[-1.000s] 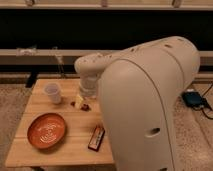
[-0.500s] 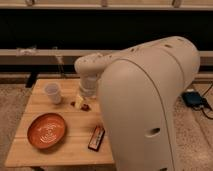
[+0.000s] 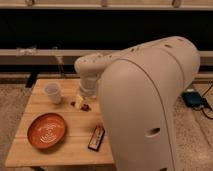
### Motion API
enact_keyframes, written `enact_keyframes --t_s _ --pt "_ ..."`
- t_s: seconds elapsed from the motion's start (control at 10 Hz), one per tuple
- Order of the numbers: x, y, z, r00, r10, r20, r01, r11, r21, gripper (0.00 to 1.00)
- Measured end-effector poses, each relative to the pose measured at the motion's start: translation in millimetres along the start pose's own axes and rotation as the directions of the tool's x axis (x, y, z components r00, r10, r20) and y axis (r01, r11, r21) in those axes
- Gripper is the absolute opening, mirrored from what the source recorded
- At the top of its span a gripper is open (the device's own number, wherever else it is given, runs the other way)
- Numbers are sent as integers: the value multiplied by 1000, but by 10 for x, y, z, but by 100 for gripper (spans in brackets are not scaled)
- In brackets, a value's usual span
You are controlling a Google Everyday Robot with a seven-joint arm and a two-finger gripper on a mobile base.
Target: Place the white sponge in the ceramic bowl
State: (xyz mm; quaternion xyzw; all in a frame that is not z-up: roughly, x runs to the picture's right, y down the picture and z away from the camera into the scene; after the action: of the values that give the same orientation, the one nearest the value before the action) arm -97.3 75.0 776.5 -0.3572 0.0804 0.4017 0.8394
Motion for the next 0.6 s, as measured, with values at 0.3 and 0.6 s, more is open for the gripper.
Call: enact_keyframes --t_s 0.3,0.6 --pt "-5 -52 8 1000 17 -6 -17 1000 11 80" --pt "193 -506 186 989 130 -75 -122 987 103 80"
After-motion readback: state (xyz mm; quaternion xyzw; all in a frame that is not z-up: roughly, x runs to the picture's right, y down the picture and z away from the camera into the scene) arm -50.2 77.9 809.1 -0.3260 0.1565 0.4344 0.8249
